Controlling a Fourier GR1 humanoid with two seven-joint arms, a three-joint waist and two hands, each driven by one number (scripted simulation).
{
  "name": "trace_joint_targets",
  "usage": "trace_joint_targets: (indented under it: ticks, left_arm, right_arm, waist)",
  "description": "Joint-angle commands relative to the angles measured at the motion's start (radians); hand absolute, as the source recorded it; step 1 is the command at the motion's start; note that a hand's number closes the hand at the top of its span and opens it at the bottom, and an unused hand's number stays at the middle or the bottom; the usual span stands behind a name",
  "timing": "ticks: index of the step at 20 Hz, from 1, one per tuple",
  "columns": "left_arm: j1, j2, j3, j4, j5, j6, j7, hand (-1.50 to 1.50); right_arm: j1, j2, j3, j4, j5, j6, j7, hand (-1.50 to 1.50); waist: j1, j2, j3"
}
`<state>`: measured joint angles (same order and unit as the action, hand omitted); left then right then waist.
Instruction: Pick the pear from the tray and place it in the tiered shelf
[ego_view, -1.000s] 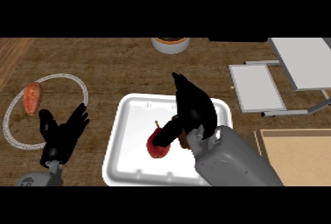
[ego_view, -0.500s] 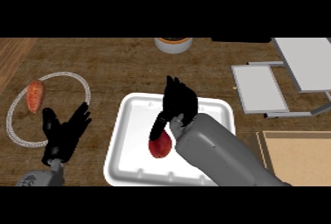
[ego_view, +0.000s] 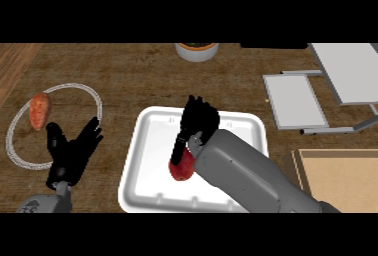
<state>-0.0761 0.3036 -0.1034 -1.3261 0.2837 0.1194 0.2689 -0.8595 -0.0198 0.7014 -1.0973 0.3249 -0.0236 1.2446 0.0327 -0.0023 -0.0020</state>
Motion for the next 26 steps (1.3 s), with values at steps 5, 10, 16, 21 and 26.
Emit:
trace_joint_targets:
  ticks: [5,10,16,21,26]
  left_arm:
    - [-0.027,0.013,0.021,-0.002,0.001,-0.003,0.027,0.00]
    - [-0.006,0.010,0.034,0.035,0.001,-0.023,-0.018,0.00]
    - [0.011,-0.020,0.013,0.021,-0.008,-0.020,-0.023,0.00]
    - [-0.013,-0.003,0.031,-0.006,-0.013,-0.006,0.007,0.00]
    - [0.024,-0.013,0.024,0.020,-0.020,-0.040,-0.046,0.00]
  right_arm:
    - [-0.051,0.019,0.080,0.078,-0.040,-0.070,0.243,-1.50]
    - [-0.057,0.019,0.103,0.114,-0.058,-0.098,0.243,-1.50]
    - [0.002,0.019,0.212,0.158,-0.060,-0.154,0.237,-1.50]
    - [-0.015,0.019,0.226,0.185,-0.042,-0.154,0.232,-1.50]
    - [-0.035,0.019,0.240,0.200,-0.043,-0.215,0.203,-1.50]
  waist:
    - [-0.006,-0.002,0.001]
    - [-0.008,0.000,0.000]
    - [0.001,0.003,0.001]
    - [-0.010,0.000,0.001]
    - [-0.002,0.004,0.001]
